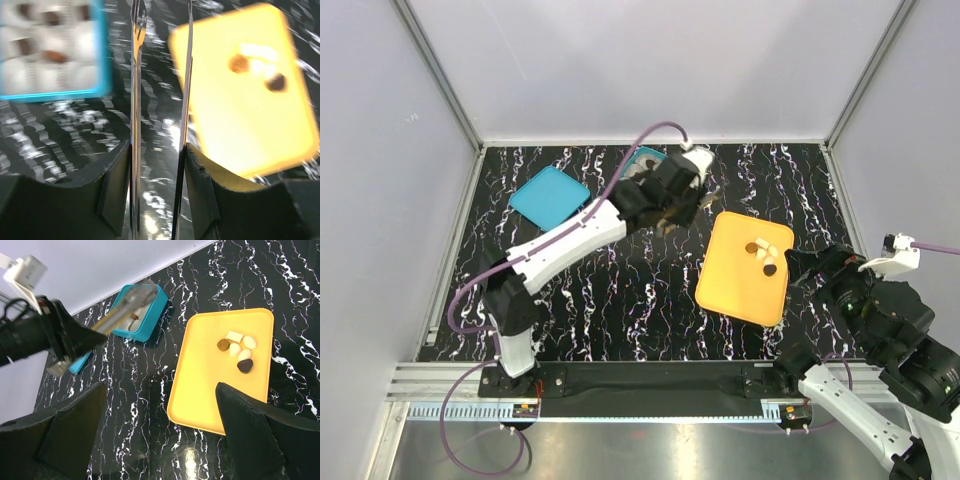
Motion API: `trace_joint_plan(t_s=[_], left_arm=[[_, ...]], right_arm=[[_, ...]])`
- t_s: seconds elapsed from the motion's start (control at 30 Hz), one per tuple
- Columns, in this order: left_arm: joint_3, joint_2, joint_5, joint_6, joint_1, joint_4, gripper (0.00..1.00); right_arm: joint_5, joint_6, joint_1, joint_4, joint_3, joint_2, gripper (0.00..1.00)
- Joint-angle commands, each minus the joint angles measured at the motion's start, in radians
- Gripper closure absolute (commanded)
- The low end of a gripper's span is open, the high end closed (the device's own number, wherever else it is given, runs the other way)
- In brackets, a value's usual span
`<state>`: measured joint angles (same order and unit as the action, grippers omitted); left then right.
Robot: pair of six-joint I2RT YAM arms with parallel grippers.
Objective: Pack the chocolate
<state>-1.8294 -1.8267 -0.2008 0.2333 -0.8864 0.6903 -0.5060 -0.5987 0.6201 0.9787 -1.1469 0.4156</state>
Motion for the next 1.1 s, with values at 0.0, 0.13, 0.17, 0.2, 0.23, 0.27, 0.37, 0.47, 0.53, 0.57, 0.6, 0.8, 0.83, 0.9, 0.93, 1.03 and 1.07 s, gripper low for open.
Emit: trace_joint_plan(t_s=[0.0, 0.13, 0.17, 0.2, 0.23, 0.27, 0.37, 0.47, 0.53, 0.57, 0.6, 0.8, 0.83, 0.9, 0.93, 1.03, 1.07], left_arm=[[0.024, -0.009, 0.034, -0.008, -0.042, -0.083, 0.52], [0.042, -0.055, 0.049, -0.026, -0.103, -0.130, 0.51], [0.044, -0.078, 0.052, -0.038, -0.123, -0.138, 0.51], [0.041, -0.092, 0.054, -0.043, -0.132, -0.146, 0.51], [0.038, -0.104, 0.055, -0.046, -0.140, -0.147, 0.51], [0.035, -0.127, 0.060, -0.054, -0.154, -0.150, 0.51], [0.036, -0.163, 0.066, -0.068, -0.174, -0.173, 0.49], [0.038, -0.189, 0.077, -0.086, -0.187, -0.189, 0.47], [0.038, -0.200, 0.078, -0.091, -0.194, -0.195, 0.47], [0.036, -0.210, 0.078, -0.092, -0.195, -0.195, 0.47], [0.035, -0.213, 0.081, -0.095, -0.195, -0.195, 0.47], [0.033, -0.252, 0.074, -0.095, -0.197, -0.192, 0.47], [0.029, -0.262, 0.067, -0.094, -0.197, -0.189, 0.47], [0.024, -0.273, 0.061, -0.095, -0.197, -0.186, 0.47], [0.024, -0.278, 0.060, -0.097, -0.197, -0.186, 0.47], [0.013, -0.296, 0.049, -0.095, -0.197, -0.179, 0.48], [0.009, -0.302, 0.043, -0.095, -0.197, -0.175, 0.48]], right_arm=[[-0.019, -0.012, 0.004, 0.000, -0.037, -0.009, 0.00], [-0.020, -0.013, 0.006, 0.006, -0.037, -0.018, 0.00], [-0.020, -0.015, 0.004, 0.008, -0.037, -0.020, 0.00], [-0.022, -0.015, 0.006, 0.009, -0.037, -0.020, 0.00], [-0.022, -0.013, 0.006, 0.011, -0.037, -0.020, 0.00], [-0.022, -0.012, 0.004, 0.011, -0.037, -0.020, 0.00], [-0.026, -0.010, 0.006, 0.011, -0.037, -0.020, 0.00], [-0.028, -0.006, 0.006, 0.008, -0.039, -0.015, 0.00], [-0.029, -0.004, 0.004, 0.006, -0.039, -0.014, 0.00], [-0.029, -0.003, 0.004, 0.008, -0.040, -0.014, 0.00], [-0.031, -0.003, 0.006, 0.008, -0.040, -0.011, 0.00], [-0.029, 0.000, 0.006, 0.005, -0.040, -0.014, 0.00], [-0.029, -0.001, 0.006, 0.005, -0.040, -0.012, 0.00], [-0.031, -0.001, 0.006, 0.006, -0.043, -0.014, 0.00], [-0.031, 0.003, 0.006, 0.006, -0.043, -0.012, 0.00], [-0.034, 0.002, 0.006, 0.006, -0.043, -0.012, 0.00], [-0.032, 0.004, 0.006, 0.006, -0.043, -0.012, 0.00]])
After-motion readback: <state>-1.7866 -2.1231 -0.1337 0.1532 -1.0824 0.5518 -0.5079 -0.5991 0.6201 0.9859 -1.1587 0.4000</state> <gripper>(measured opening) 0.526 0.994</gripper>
